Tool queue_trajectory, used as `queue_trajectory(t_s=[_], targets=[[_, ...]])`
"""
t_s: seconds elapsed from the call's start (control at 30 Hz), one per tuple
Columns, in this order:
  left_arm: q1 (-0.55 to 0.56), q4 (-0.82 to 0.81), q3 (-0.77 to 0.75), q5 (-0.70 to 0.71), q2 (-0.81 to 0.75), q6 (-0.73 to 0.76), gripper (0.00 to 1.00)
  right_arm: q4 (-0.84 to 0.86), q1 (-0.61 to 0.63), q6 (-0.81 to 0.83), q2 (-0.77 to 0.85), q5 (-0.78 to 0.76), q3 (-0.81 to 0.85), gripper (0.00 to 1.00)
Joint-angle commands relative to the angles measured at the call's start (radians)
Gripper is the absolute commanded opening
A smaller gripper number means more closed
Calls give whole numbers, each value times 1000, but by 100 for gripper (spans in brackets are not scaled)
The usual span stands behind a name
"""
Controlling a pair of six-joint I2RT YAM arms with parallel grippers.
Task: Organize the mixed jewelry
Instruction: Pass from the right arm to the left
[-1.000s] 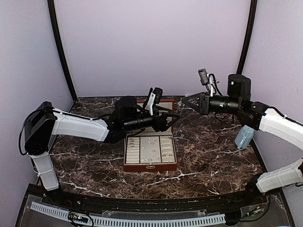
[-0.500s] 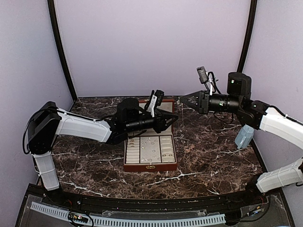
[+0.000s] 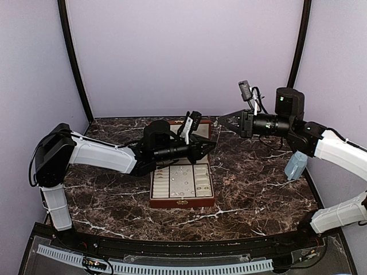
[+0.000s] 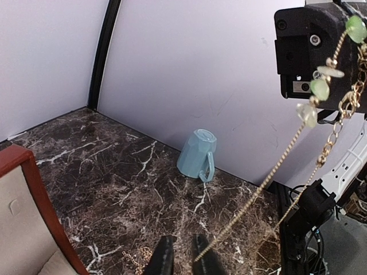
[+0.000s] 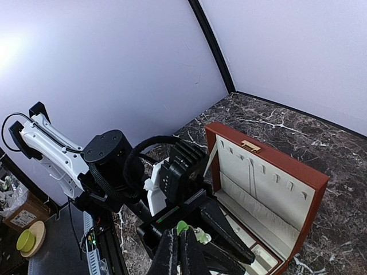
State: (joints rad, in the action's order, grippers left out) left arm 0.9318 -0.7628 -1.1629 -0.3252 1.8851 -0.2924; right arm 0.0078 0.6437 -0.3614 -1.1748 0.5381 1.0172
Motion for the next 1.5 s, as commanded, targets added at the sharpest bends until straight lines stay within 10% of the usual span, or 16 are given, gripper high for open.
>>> queue_trajectory(t_s=[0.0, 0.67, 1.07, 1.47], targets=[[5, -28, -11, -4, 0, 9, 12, 38, 9, -10, 23, -28, 20, 0], [6, 179, 124, 163, -201, 109, 0, 312, 10, -118, -24, -137, -341, 0], [6, 361, 71, 102, -197, 206, 0, 308, 9, -44, -36, -85, -370, 53], [6, 522, 25, 9, -212, 353, 0, 258, 59, 44, -124, 95, -242, 44]])
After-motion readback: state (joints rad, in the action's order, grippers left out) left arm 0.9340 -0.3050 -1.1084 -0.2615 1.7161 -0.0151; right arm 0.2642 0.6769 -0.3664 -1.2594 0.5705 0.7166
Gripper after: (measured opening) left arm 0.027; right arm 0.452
